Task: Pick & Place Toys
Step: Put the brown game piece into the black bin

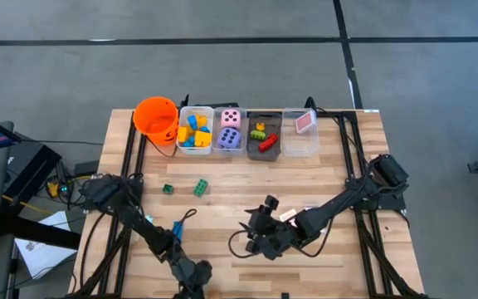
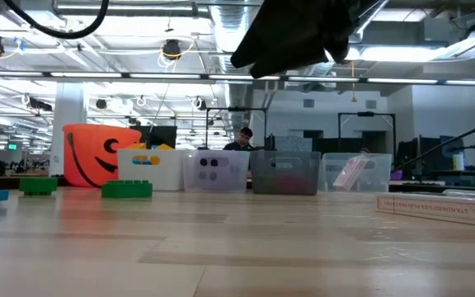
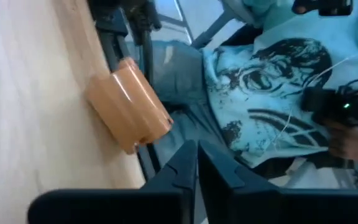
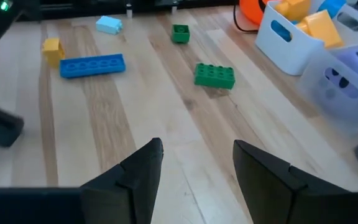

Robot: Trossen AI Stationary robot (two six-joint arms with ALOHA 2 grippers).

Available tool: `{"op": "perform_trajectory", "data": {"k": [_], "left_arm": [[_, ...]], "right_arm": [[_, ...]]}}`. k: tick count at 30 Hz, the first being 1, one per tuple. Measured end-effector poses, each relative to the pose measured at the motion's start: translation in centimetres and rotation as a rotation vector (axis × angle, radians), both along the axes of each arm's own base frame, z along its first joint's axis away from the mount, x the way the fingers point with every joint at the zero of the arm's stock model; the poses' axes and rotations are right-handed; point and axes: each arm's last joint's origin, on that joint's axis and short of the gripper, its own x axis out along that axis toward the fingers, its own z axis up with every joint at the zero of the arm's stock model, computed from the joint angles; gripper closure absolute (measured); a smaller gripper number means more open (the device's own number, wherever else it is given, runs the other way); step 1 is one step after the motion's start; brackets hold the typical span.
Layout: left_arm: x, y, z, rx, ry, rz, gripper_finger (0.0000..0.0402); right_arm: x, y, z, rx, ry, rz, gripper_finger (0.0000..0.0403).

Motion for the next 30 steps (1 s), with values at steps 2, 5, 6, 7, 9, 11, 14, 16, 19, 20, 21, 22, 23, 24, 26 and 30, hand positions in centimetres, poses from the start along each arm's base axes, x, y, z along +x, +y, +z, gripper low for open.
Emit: {"op": "perform_trajectory", "data": {"k": [2, 5, 6, 7, 9, 11, 14, 16, 19, 20, 21, 22, 23, 24, 26, 30], "left_arm": [[0.2, -0.1, -0.1, 0.001, -0.007, 0.001, 0.0397], [0.5, 0.4, -0.1, 0.034, -0.038, 0.019, 0.0398], [0.7, 0.7, 0.0, 0.059, -0.058, 0.029, 0.0399], [1.0, 1.0, 0.2, 0.073, -0.081, 0.036, 0.0400], [1.5, 1.7, 0.7, 0.113, -0.127, 0.059, 0.0400], [2.0, 2.5, 1.3, 0.148, -0.149, 0.079, 0.0400], [2.5, 3.8, 2.0, 0.201, -0.134, 0.147, 0.0401], [2.6, 4.6, 2.8, 0.234, -0.122, 0.195, 0.0401], [2.3, 5.4, 4.4, 0.271, -0.118, 0.239, 0.0401], [2.0, 5.6, 5.0, 0.278, -0.117, 0.244, 0.0401], [1.8, 5.7, 5.8, 0.268, -0.127, 0.246, 0.0401], [1.6, 5.7, 6.7, 0.255, -0.146, 0.244, 0.0401], [1.2, 5.7, 7.7, 0.250, -0.177, 0.237, 0.0401], [0.8, 5.5, 8.6, 0.244, -0.220, 0.218, 0.0401], [-0.2, 4.8, 10.2, 0.252, -0.314, 0.189, 0.0401], [-2.9, 3.1, 12.5, 0.305, -0.468, 0.232, 0.0401]], "right_arm": [[0.0, 0.0, 0.0, 0.022, -0.011, -0.015, 0.0210], [-0.1, 0.1, 0.0, 0.061, -0.027, -0.033, 0.0210], [-0.1, 0.2, 0.0, 0.073, -0.031, -0.035, 0.0210], [-0.1, 0.3, 0.0, 0.086, -0.031, -0.033, 0.0210], [-0.2, 0.5, 0.0, 0.096, -0.031, -0.025, 0.0210], [-0.2, 0.6, 0.0, 0.099, -0.034, -0.023, 0.0210], [-0.2, 0.5, 0.0, 0.087, -0.028, -0.014, 0.0210], [-0.1, 0.4, 0.0, 0.066, -0.020, -0.004, 0.0210], [0.1, 0.2, 0.1, 0.040, -0.015, 0.008, 0.0210], [0.2, 0.2, 0.2, 0.032, -0.020, 0.018, 0.0210], [0.2, 0.3, 0.3, 0.023, -0.027, 0.031, 0.0210], [0.3, 0.5, 0.4, 0.013, -0.036, 0.046, 0.0210], [0.3, 0.7, 0.6, 0.004, -0.046, 0.063, 0.0210], [0.4, 0.9, 0.7, -0.005, -0.058, 0.081, 0.0210], [0.3, 1.5, 1.0, -0.025, -0.078, 0.116, 0.0210], [0.2, 2.3, 1.4, -0.047, -0.103, 0.162, 0.0210]]}}
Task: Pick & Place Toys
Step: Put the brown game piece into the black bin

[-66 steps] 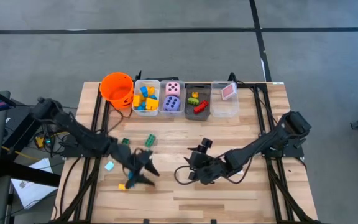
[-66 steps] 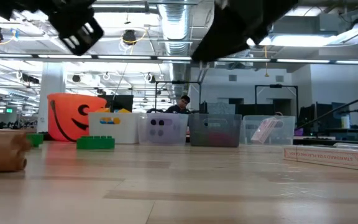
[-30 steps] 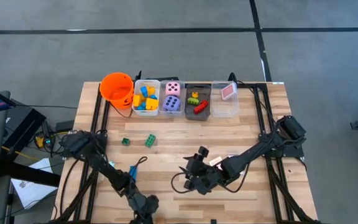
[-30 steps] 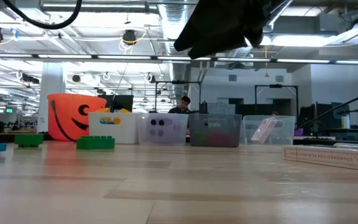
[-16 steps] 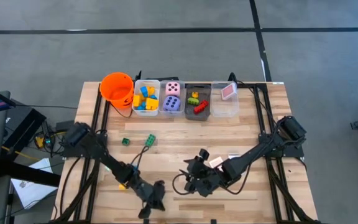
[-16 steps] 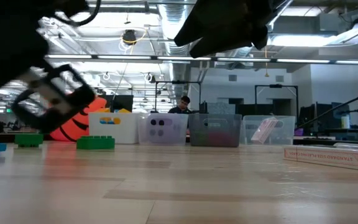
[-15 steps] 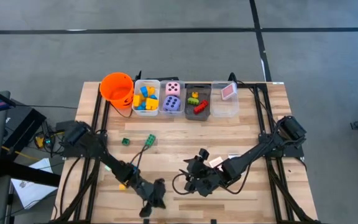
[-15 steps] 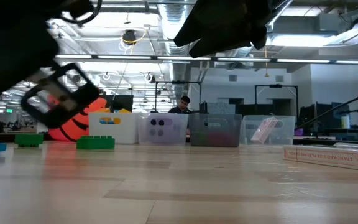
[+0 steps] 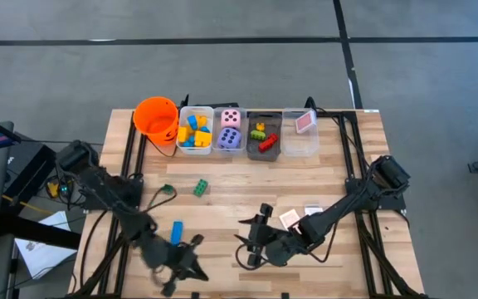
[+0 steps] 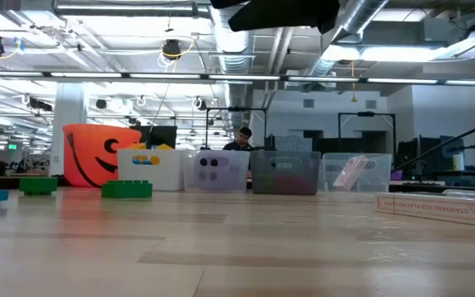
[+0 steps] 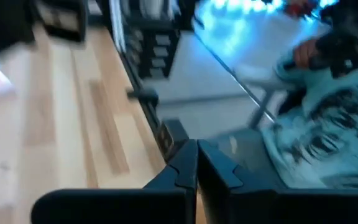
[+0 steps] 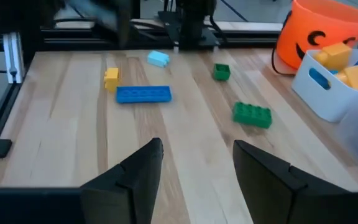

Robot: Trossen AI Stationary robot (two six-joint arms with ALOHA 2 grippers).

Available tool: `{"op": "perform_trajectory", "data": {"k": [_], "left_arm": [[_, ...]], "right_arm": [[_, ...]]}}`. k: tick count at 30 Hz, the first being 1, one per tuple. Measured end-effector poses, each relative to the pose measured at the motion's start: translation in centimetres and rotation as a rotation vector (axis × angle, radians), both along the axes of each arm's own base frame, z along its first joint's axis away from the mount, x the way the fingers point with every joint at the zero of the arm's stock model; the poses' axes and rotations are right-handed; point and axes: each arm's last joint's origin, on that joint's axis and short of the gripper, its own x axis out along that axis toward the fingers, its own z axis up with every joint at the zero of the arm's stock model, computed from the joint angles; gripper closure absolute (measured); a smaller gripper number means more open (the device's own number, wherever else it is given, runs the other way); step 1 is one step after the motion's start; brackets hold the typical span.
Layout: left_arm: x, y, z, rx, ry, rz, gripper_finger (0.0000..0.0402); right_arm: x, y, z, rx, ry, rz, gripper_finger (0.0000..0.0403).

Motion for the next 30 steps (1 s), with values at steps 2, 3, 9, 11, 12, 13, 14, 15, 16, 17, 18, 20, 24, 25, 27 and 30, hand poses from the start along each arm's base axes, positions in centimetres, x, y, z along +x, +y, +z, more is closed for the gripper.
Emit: {"op": "perform_trajectory", "data": {"k": [2, 3, 9, 11, 12, 13, 14, 15, 16, 17, 18, 20, 24, 25, 27, 30], "left_arm": [[-1.5, -1.1, 0.7, 0.021, -0.069, 0.049, 0.0401], [-2.3, -1.7, 1.0, 0.026, -0.104, 0.082, 0.0401], [-5.8, -4.1, 0.4, 0.105, -0.207, 0.322, 0.0401], [-6.1, -4.3, 0.1, 0.097, -0.211, 0.379, 0.0401], [-6.0, -4.4, -0.1, 0.082, -0.205, 0.390, 0.0401], [-5.9, -4.5, -0.5, 0.074, -0.197, 0.395, 0.0401], [-5.7, -4.6, -1.0, 0.074, -0.186, 0.395, 0.0401], [-5.4, -4.8, -1.5, 0.072, -0.173, 0.387, 0.0401], [-5.2, -5.0, -2.0, 0.073, -0.164, 0.375, 0.0401], [-4.9, -5.3, -2.4, 0.080, -0.155, 0.365, 0.0401], [-4.5, -5.7, -2.7, 0.085, -0.148, 0.353, 0.0401], [-4.0, -6.7, -3.2, 0.102, -0.143, 0.335, 0.0401], [-3.3, -9.2, -3.6, 0.142, -0.145, 0.260, 0.0401], [-3.3, -9.7, -3.7, 0.146, -0.147, 0.248, 0.0401], [-3.4, -10.6, -3.8, 0.148, -0.148, 0.235, 0.0401], [-3.8, -11.3, -4.3, 0.141, -0.136, 0.211, 0.0401]], "right_arm": [[-0.1, 0.2, 0.0, -0.001, -0.005, 0.005, 0.0210], [-0.1, 0.2, 0.1, 0.000, -0.007, 0.005, 0.0210], [0.1, 0.1, 0.2, 0.015, -0.027, 0.001, 0.0210], [0.2, 0.1, 0.3, 0.020, -0.034, 0.000, 0.0210], [0.2, 0.1, 0.3, 0.026, -0.042, -0.001, 0.0210], [0.2, 0.2, 0.4, 0.030, -0.048, -0.001, 0.0210], [0.2, 0.2, 0.4, 0.033, -0.052, -0.001, 0.0210], [0.3, 0.2, 0.5, 0.035, -0.056, 0.000, 0.0210], [0.3, 0.3, 0.5, 0.042, -0.064, 0.001, 0.0210], [0.2, 0.4, 0.6, 0.057, -0.073, -0.001, 0.0210], [0.2, 0.5, 0.6, 0.076, -0.082, -0.004, 0.0210], [0.0, 0.8, 0.6, 0.114, -0.093, -0.013, 0.0210], [-0.3, 1.5, 0.8, 0.183, -0.122, -0.019, 0.0210], [-0.4, 1.6, 0.8, 0.193, -0.125, -0.017, 0.0210], [-0.5, 1.8, 0.8, 0.206, -0.133, -0.015, 0.0210], [-0.6, 2.1, 1.0, 0.241, -0.155, -0.017, 0.0210]]}}
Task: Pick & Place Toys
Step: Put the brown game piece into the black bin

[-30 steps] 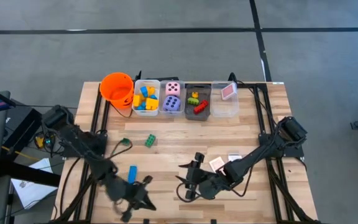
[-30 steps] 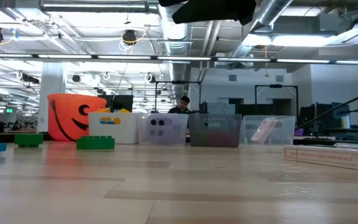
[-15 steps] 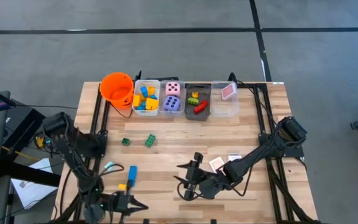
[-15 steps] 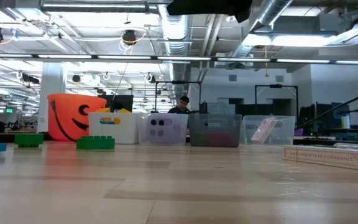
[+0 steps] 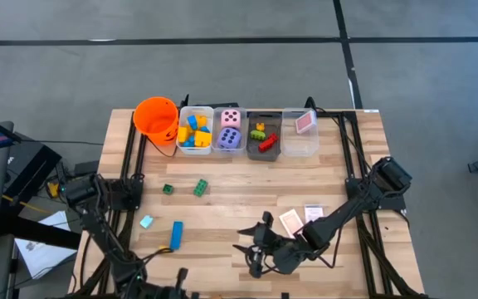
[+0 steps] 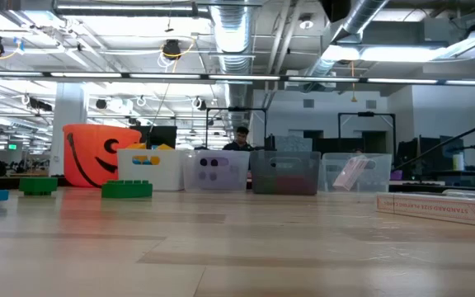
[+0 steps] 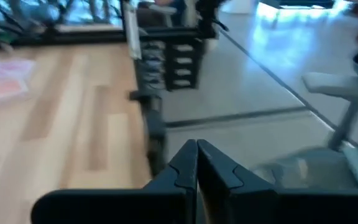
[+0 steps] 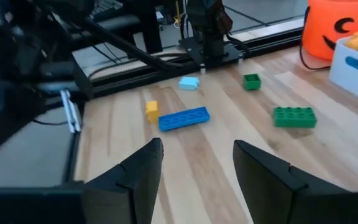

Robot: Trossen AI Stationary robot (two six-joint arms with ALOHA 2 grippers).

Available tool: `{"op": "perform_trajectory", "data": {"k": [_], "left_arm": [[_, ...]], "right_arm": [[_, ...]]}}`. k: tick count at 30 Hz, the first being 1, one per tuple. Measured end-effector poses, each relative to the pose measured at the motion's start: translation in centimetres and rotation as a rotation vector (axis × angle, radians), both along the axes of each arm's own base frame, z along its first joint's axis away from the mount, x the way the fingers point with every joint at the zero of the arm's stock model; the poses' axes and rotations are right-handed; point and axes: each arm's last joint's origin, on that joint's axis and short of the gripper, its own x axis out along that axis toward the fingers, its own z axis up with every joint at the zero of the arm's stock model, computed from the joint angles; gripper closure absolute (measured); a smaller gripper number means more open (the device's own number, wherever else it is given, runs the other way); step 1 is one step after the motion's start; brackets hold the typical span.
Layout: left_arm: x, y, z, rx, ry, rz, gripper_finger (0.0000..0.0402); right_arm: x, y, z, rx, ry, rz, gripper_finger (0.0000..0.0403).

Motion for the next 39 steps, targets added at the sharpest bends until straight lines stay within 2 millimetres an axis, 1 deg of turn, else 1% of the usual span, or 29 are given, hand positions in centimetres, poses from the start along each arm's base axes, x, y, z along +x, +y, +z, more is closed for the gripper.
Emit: {"op": "perform_trajectory", "data": {"k": [5, 9, 13, 18, 23, 26, 28, 31, 35, 39], "left_arm": [[-0.5, -0.5, -0.2, -0.136, 0.109, -0.125, 0.0389], [-0.6, -0.7, -0.3, -0.238, 0.184, -0.156, 0.0354], [-0.6, -0.6, -0.5, -0.283, 0.228, -0.143, 0.0296], [-0.3, -0.5, -0.6, -0.322, 0.280, -0.181, 0.0203], [0.9, 0.2, -0.8, -0.308, 0.284, -0.152, 0.0120], [1.7, 1.0, -1.3, -0.259, 0.313, -0.112, 0.0088], [2.2, 1.5, -1.6, -0.234, 0.329, -0.087, 0.0074], [2.9, 2.2, -1.8, -0.211, 0.344, -0.056, 0.0065], [3.5, 2.7, -1.9, -0.210, 0.345, -0.034, 0.0066], [3.6, 2.8, -2.0, -0.198, 0.354, -0.028, 0.0069]], "right_arm": [[0.0, 0.1, 0.1, 0.078, -0.024, -0.023, 0.0210], [-0.1, 0.2, 0.1, 0.081, -0.027, -0.022, 0.0210], [-0.1, 0.2, 0.1, 0.082, -0.029, -0.022, 0.0210], [-0.1, 0.2, 0.1, 0.082, -0.029, -0.023, 0.0210], [-0.1, 0.2, 0.1, 0.077, -0.027, -0.021, 0.0210], [-0.1, 0.2, 0.1, 0.075, -0.025, -0.020, 0.0210], [-0.1, 0.2, 0.1, 0.073, -0.024, -0.020, 0.0210], [-0.1, 0.2, 0.1, 0.070, -0.021, -0.020, 0.0210], [-0.1, 0.2, 0.1, 0.070, -0.021, -0.020, 0.0210], [-0.1, 0.2, 0.1, 0.070, -0.021, -0.020, 0.0210]]}}
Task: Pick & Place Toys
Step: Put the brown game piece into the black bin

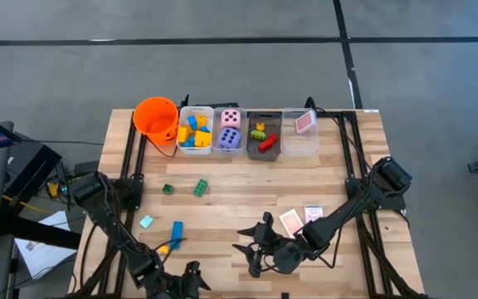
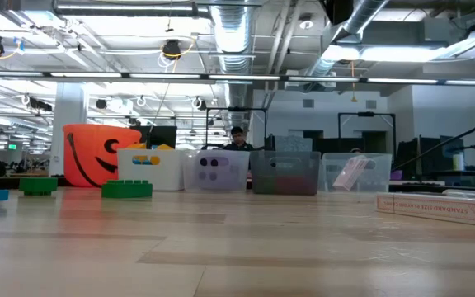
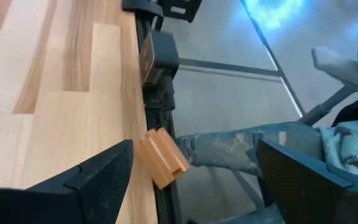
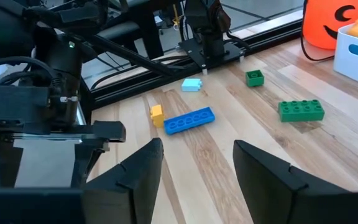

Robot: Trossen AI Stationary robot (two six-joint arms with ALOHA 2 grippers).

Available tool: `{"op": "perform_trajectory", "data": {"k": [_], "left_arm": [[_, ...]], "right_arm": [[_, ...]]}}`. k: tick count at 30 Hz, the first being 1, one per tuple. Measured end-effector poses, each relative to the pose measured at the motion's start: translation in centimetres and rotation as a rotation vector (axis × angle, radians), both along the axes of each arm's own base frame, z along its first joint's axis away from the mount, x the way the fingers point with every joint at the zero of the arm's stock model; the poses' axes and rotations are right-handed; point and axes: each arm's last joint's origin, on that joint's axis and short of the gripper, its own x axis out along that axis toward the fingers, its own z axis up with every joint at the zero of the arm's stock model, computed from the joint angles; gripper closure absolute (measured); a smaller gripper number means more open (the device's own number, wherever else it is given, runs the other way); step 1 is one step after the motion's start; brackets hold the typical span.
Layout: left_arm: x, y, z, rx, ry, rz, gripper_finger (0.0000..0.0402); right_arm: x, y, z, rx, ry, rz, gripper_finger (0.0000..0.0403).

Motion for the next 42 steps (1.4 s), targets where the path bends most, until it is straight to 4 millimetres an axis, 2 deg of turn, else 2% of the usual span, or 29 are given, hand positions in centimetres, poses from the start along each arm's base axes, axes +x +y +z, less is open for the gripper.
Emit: {"op": "perform_trajectory", "data": {"k": [3, 10, 19, 29, 42], "left_arm": [[0.0, 0.0, -0.3, 0.011, 0.004, 0.003, 0.0069], [0.7, -0.1, -2.7, 0.057, 0.048, 0.006, 0.0069], [1.3, -0.1, -2.7, 0.045, 0.050, 0.007, 0.0069], [1.8, -0.1, -4.9, 0.056, 0.083, 0.031, 0.0069], [1.9, -0.2, -4.9, 0.040, 0.072, 0.034, 0.0069]], "right_arm": [[0.0, 0.0, 0.0, 0.000, 0.000, 0.000, 0.0210], [0.0, 0.0, 0.0, 0.000, 0.000, 0.000, 0.0210], [0.0, 0.0, 0.0, -0.001, 0.002, 0.000, 0.0210], [0.0, 0.0, -0.1, -0.004, 0.006, 0.000, 0.0210], [0.0, 0.0, -0.1, -0.003, 0.006, 0.001, 0.0210]]}}
